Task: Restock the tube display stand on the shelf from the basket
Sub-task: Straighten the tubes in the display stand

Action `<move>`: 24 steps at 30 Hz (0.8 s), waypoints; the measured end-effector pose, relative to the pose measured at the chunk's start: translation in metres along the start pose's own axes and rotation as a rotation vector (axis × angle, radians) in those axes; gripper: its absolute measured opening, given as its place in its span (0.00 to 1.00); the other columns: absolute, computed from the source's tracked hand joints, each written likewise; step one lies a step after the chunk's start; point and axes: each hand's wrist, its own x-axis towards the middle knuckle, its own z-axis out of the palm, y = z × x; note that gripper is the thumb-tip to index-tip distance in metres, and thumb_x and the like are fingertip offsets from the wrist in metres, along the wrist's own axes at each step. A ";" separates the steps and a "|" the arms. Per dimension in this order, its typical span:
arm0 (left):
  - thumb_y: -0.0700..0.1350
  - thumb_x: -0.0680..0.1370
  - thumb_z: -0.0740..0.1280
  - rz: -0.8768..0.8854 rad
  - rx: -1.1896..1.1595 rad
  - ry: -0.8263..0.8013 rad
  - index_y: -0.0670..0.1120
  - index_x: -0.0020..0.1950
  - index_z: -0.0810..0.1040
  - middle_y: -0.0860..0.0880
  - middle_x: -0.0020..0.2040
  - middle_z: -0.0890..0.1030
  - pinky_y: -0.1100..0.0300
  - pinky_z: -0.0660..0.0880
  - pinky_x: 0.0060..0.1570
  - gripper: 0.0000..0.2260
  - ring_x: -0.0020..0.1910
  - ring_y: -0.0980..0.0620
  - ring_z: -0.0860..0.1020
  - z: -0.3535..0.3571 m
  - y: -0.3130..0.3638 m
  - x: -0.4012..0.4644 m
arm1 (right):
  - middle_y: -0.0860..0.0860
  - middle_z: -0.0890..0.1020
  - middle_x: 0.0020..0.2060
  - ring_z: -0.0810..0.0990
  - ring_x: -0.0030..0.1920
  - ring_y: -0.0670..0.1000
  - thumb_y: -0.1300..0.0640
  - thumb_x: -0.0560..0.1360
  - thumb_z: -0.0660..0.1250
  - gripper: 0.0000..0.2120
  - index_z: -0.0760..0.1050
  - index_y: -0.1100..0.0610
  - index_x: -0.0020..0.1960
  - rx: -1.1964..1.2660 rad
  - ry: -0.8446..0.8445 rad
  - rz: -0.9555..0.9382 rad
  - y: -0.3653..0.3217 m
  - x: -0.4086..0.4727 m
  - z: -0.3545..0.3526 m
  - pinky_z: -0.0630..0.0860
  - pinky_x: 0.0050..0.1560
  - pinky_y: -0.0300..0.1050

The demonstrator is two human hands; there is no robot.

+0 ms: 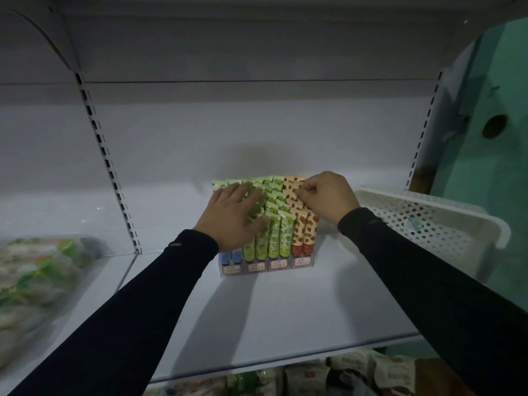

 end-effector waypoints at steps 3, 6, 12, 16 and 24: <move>0.68 0.75 0.42 0.000 0.015 -0.028 0.54 0.79 0.55 0.47 0.80 0.55 0.48 0.47 0.76 0.35 0.78 0.46 0.51 0.000 0.004 0.006 | 0.47 0.78 0.30 0.75 0.34 0.48 0.53 0.76 0.66 0.14 0.81 0.59 0.37 -0.028 -0.037 0.013 0.002 0.004 0.006 0.65 0.32 0.38; 0.67 0.76 0.42 -0.009 0.007 -0.057 0.55 0.79 0.54 0.47 0.80 0.54 0.49 0.46 0.75 0.33 0.78 0.47 0.50 0.002 0.006 0.005 | 0.49 0.79 0.31 0.76 0.35 0.48 0.53 0.76 0.66 0.14 0.81 0.60 0.37 0.000 -0.008 0.014 0.003 0.007 0.008 0.66 0.35 0.39; 0.66 0.77 0.43 -0.008 -0.008 -0.078 0.55 0.79 0.54 0.47 0.80 0.52 0.49 0.45 0.75 0.33 0.79 0.47 0.48 0.000 0.006 0.004 | 0.55 0.80 0.31 0.75 0.32 0.51 0.54 0.77 0.65 0.16 0.79 0.63 0.35 -0.033 -0.027 0.006 0.004 0.012 0.014 0.65 0.34 0.40; 0.65 0.79 0.45 0.005 -0.009 -0.071 0.55 0.79 0.55 0.47 0.80 0.53 0.49 0.46 0.75 0.30 0.79 0.47 0.49 0.000 0.005 0.003 | 0.56 0.79 0.30 0.72 0.30 0.50 0.55 0.77 0.65 0.16 0.79 0.64 0.35 -0.069 -0.027 -0.002 0.003 0.012 0.016 0.60 0.29 0.35; 0.66 0.79 0.46 -0.006 -0.012 -0.090 0.54 0.79 0.55 0.47 0.80 0.53 0.49 0.47 0.75 0.31 0.78 0.47 0.49 -0.003 0.007 0.004 | 0.56 0.80 0.31 0.76 0.30 0.50 0.54 0.78 0.65 0.17 0.79 0.64 0.35 -0.059 -0.087 0.052 0.000 0.014 0.012 0.66 0.29 0.37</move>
